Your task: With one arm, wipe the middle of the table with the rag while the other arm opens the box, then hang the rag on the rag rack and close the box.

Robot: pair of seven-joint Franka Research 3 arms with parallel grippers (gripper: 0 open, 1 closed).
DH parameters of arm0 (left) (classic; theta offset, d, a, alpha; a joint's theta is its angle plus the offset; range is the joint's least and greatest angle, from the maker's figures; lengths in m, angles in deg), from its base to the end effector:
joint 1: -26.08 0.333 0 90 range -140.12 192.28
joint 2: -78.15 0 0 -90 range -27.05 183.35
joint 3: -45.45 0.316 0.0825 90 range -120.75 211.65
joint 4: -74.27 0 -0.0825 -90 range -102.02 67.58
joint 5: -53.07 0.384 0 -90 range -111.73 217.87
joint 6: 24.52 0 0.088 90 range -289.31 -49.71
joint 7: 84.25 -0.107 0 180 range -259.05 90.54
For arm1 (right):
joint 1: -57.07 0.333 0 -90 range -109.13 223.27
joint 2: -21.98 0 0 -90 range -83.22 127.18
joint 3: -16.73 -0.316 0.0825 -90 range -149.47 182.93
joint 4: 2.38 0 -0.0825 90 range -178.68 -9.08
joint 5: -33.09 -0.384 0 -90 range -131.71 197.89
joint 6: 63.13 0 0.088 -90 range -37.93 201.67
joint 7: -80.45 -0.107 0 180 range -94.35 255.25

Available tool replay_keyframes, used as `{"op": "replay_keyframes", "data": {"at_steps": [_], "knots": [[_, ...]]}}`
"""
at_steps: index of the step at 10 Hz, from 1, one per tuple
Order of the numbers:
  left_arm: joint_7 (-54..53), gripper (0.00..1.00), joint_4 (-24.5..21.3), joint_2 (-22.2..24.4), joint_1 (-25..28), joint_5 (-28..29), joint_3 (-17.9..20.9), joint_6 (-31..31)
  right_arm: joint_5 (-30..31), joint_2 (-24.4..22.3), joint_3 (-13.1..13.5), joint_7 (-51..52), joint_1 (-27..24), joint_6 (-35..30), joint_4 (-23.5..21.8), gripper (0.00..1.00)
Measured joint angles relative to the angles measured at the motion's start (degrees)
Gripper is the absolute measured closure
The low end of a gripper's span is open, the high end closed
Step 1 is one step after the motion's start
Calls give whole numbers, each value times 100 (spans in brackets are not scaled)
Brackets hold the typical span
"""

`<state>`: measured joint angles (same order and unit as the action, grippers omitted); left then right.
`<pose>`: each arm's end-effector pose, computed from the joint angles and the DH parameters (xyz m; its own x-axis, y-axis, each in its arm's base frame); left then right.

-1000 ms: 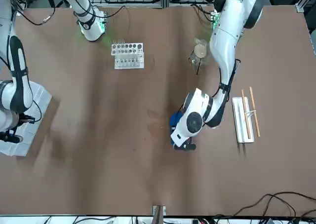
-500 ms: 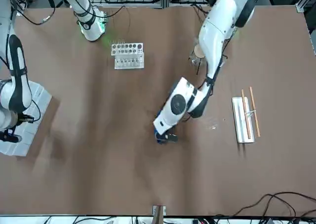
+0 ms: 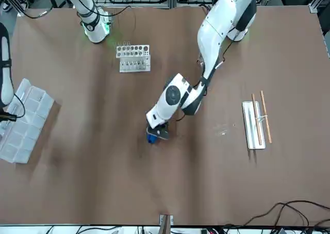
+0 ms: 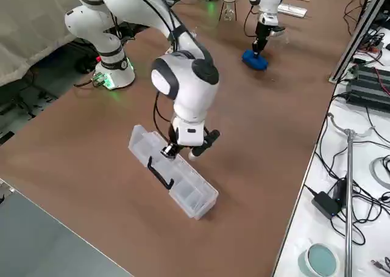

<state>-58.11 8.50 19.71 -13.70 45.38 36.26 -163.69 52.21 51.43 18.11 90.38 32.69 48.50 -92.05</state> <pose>0.5496 -0.5675 0.2056 0.9751 -0.1931 0.1092 -0.2187 -0.9196 0.3264 0.6020 -0.3125 0.3388 0.9680 -0.1535 -0.1985 -0.0973 -0.9587 0.2671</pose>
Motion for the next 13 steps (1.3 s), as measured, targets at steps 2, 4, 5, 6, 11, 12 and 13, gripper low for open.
{"op": "replay_keyframes", "data": {"at_steps": [2,4,5,6,11,12,13], "knots": [[14,91,24,-1,-13,0,82,-35,1,11,3,353,-256,1,-3,99],[14,91,28,-3,74,0,315,51,1,16,3,714,-578,10,-4,99],[11,91,29,-8,102,1,454,247,1,19,2,842,-731,14,-4,99],[10,91,28,-12,114,1,587,434,1,24,2,919,-857,25,-4,99],[-222,91,-79,275,825,10,789,2229,-113,85,-40,1061,-1010,166,-4,87],[-350,91,-311,442,1015,12,794,2381,-312,81,-125,1084,-999,167,34,70],[-469,91,-625,669,1153,14,795,2411,-509,51,-304,1092,-957,-108,236,57]]}}
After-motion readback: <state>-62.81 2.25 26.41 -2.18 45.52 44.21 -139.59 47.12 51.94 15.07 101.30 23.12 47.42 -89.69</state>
